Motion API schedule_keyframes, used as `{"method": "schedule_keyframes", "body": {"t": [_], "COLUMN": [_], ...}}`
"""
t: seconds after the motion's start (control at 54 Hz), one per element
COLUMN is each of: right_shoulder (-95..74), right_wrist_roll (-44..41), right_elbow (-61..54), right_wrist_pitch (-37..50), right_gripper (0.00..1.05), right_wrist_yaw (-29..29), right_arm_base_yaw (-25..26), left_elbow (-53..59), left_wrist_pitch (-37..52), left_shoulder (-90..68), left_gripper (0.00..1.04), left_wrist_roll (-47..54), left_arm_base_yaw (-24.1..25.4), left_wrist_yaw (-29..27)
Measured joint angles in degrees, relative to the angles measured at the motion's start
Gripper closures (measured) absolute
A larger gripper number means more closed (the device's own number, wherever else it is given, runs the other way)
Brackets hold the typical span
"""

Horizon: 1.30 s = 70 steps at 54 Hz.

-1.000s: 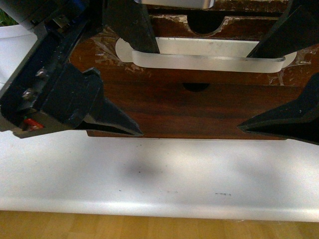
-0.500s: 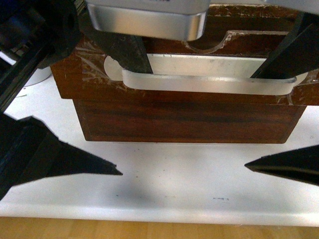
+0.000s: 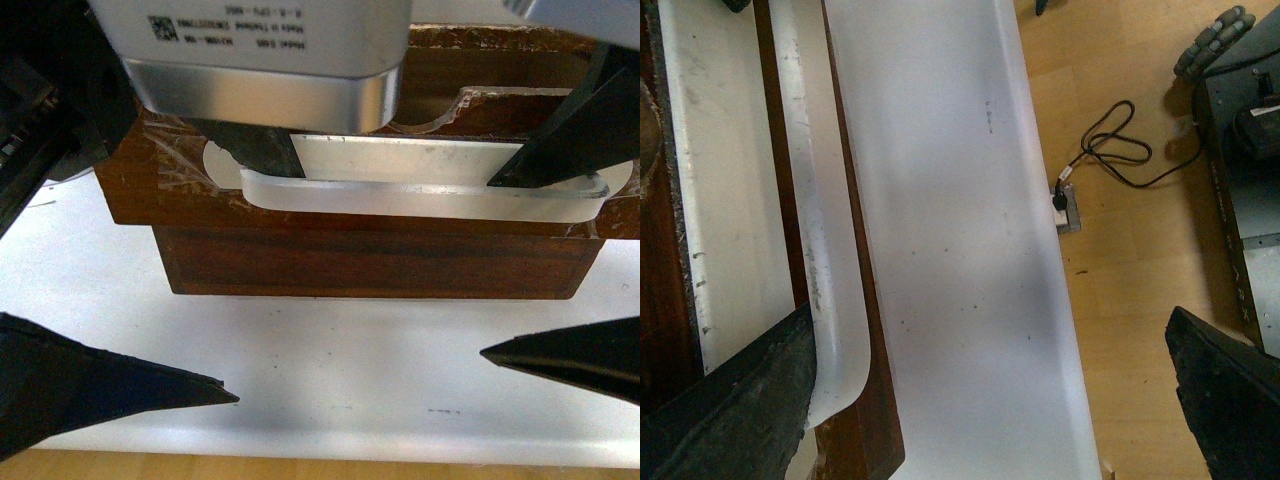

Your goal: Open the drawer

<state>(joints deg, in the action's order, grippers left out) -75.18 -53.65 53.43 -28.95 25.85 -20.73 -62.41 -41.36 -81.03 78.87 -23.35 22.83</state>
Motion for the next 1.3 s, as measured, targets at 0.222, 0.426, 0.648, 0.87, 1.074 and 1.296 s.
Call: {"method": "schedule_keyframes", "body": {"t": [0.222,0.426,0.648,0.87,1.074,1.296], "right_shoulder": [1.6,3.8,7.6,12.9,18.5,25.9], "right_wrist_roll": [1.5,3.1,4.9,8.5,13.4,19.7], "right_elbow": [0.1,0.1,-0.3,-3.4,-8.0,-14.6], "right_wrist_pitch": [0.7,2.0,4.6,11.6,20.5,29.5], "right_gripper": [0.09,0.09,0.09,0.09,0.09,0.09], "right_wrist_yaw": [0.8,2.2,3.8,4.0,3.2,-0.1], "right_arm_base_yaw": [0.8,1.8,3.6,7.1,11.5,15.7], "left_elbow": [0.2,0.2,-0.2,0.6,6.4,13.5], "left_wrist_pitch": [2.0,3.6,7.1,15.6,27.8,42.4], "left_shoulder": [1.2,3.6,5.6,9.0,13.0,18.2], "left_gripper": [0.06,0.06,0.06,0.06,0.06,0.06], "left_wrist_roll": [-3.1,-7.5,-12.9,-18.6,-25.3,-35.5], "left_arm_base_yaw": [0.3,1.9,4.5,7.5,11.3,14.7], "left_wrist_yaw": [0.9,3.2,8.0,9.4,7.0,-2.7]}}
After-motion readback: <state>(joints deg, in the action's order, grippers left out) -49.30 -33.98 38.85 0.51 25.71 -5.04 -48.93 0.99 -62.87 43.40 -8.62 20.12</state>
